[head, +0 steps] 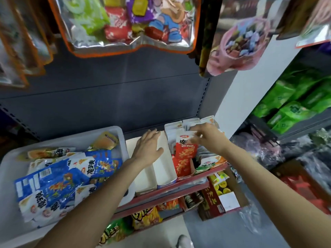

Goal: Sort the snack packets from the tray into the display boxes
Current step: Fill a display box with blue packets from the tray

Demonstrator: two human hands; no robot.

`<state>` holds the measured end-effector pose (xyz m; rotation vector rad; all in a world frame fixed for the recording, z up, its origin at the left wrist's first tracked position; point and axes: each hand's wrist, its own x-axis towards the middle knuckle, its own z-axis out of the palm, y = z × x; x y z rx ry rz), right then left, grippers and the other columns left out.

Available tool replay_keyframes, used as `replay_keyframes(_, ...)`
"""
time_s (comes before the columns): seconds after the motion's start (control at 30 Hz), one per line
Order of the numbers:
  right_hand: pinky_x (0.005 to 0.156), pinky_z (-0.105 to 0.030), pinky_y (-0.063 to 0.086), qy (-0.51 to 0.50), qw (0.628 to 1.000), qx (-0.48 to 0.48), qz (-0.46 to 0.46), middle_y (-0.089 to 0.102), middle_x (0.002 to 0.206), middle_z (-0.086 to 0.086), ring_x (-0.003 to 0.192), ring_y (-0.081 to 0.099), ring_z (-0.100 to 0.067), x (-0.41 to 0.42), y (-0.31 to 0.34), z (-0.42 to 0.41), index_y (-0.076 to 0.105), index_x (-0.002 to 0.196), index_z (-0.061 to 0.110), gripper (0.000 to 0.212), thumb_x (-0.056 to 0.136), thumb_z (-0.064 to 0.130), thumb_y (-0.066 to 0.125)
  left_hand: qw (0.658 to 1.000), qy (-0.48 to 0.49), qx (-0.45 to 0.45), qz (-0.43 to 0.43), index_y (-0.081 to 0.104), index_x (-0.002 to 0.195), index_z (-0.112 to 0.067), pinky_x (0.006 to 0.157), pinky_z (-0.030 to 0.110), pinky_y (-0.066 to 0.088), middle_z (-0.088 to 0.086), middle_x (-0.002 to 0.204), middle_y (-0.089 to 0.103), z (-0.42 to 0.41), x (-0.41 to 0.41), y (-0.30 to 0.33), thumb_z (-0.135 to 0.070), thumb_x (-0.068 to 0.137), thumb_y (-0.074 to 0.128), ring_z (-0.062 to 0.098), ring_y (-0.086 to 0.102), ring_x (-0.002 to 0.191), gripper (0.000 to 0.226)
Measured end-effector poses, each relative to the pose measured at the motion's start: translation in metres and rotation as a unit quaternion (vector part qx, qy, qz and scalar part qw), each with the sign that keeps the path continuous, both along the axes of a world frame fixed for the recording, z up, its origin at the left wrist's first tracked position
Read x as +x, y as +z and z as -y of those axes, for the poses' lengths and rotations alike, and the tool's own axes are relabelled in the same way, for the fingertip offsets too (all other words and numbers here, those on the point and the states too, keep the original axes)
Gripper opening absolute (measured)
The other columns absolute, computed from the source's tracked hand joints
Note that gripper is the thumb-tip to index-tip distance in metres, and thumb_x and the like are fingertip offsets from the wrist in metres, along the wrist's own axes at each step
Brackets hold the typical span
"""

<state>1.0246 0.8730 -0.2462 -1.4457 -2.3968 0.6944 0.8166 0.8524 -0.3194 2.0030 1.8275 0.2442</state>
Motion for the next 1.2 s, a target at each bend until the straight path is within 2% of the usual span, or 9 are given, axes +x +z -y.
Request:
replay_keyframes(0.1, 0.067, -0.034, 0.041, -0.021, 0.998, 0.009, 0.066, 0.064, 0.090, -0.017, 0.083, 0.059, -0.033, -0.011, -0.021, -0.004, 0.063, 0.088, -0.007, 0.013, 0.080, 0.003, 0.059, 1.000, 0.010, 0.004, -0.015, 0.019, 0.149, -0.018, 0.117, 0.036, 0.013, 0.000, 0.157, 0.015, -0.002, 0.005, 0.001, -0.022, 0.096, 0.046, 0.021, 0.009, 0.146, 0.060)
replay_keyframes(0.27, 0.083, -0.037, 0.047, -0.024, 0.986, 0.084, 0.139, 0.052, 0.115, -0.011, 0.107, 0.051, -0.028, -0.022, -0.048, 0.002, 0.064, 0.108, 0.008, 0.023, 0.086, 0.011, 0.059, 1.000, 0.015, 0.010, -0.012, 0.019, 0.149, -0.017, 0.116, 0.035, 0.015, 0.001, 0.157, 0.016, -0.003, 0.007, -0.001, -0.018, 0.096, 0.047, 0.022, 0.011, 0.145, 0.060)
replay_keyframes(0.33, 0.086, -0.038, 0.043, -0.011, 0.971, 0.138, 0.194, 0.052, 0.112, -0.011, 0.106, 0.050, -0.029, -0.026, -0.056, 0.006, 0.062, 0.109, 0.011, 0.024, 0.085, 0.011, 0.059, 1.000, 0.012, 0.009, -0.010, 0.019, 0.149, -0.017, 0.116, 0.035, 0.017, 0.001, 0.157, 0.016, -0.004, 0.007, -0.001, -0.018, 0.095, 0.047, 0.022, 0.012, 0.145, 0.060)
replay_keyframes(0.47, 0.077, -0.037, 0.048, -0.027, 0.953, 0.170, 0.250, 0.061, 0.098, -0.008, 0.091, 0.058, -0.028, -0.033, -0.067, 0.010, 0.063, 0.100, 0.014, 0.030, 0.072, 0.011, 0.075, 1.000, 0.016, 0.012, -0.011, 0.020, 0.149, -0.017, 0.116, 0.035, 0.017, 0.001, 0.157, 0.015, -0.003, 0.007, -0.002, -0.018, 0.096, 0.048, 0.022, 0.011, 0.145, 0.060)
replay_keyframes(0.63, 0.091, -0.033, 0.042, -0.035, 0.974, 0.142, 0.171, 0.053, 0.122, -0.006, 0.112, 0.048, -0.025, -0.037, -0.061, 0.013, 0.055, 0.119, 0.015, 0.030, 0.090, 0.021, 0.060, 0.998, 0.031, 0.040, 0.026, 0.028, 0.146, -0.018, 0.114, 0.032, 0.022, 0.000, 0.155, 0.022, 0.001, 0.004, -0.002, -0.017, 0.095, 0.049, 0.019, 0.019, 0.143, 0.055)
replay_keyframes(0.83, 0.088, -0.027, 0.044, -0.053, 0.997, 0.061, -0.004, 0.054, 0.118, -0.006, 0.106, 0.053, -0.022, -0.077, -0.054, 0.022, 0.060, 0.114, 0.013, 0.024, 0.091, 0.017, 0.056, 0.986, 0.047, 0.123, 0.100, 0.055, 0.125, -0.014, 0.097, 0.030, 0.041, 0.003, 0.128, 0.053, 0.022, -0.027, 0.001, -0.011, 0.093, 0.050, 0.019, 0.051, 0.117, 0.032)
replay_keyframes(1.0, 0.095, -0.029, 0.041, -0.009, 0.998, -0.010, -0.063, 0.052, 0.122, -0.010, 0.111, 0.053, -0.025, -0.145, -0.066, 0.045, 0.056, 0.121, 0.009, 0.031, 0.090, 0.009, 0.052, 0.976, 0.110, 0.153, 0.109, 0.062, 0.107, -0.012, 0.081, 0.031, 0.047, 0.003, 0.109, 0.060, 0.047, -0.090, -0.015, -0.007, 0.089, 0.054, 0.021, 0.057, 0.100, 0.021)
replay_keyframes(1.1, 0.094, -0.028, 0.038, 0.011, 0.997, -0.048, -0.066, 0.049, 0.125, -0.014, 0.111, 0.052, -0.029, -0.190, -0.075, 0.056, 0.050, 0.128, 0.007, 0.038, 0.090, 0.007, 0.051, 0.983, 0.147, 0.100, 0.052, 0.059, 0.116, -0.014, 0.088, 0.037, 0.046, 0.005, 0.121, 0.058, 0.059, -0.135, -0.033, -0.010, 0.087, 0.059, 0.025, 0.055, 0.108, 0.028)
replay_keyframes(1.2, 0.100, -0.029, 0.033, 0.030, 0.991, -0.131, -0.010, 0.037, 0.139, -0.017, 0.123, 0.044, -0.032, -0.232, -0.092, 0.061, 0.036, 0.137, 0.005, 0.049, 0.092, 0.012, 0.052, 0.986, 0.161, 0.020, -0.021, 0.048, 0.133, -0.014, 0.105, 0.039, 0.034, 0.008, 0.140, 0.046, 0.071, -0.175, -0.049, -0.024, 0.087, 0.063, 0.028, 0.040, 0.128, 0.049)
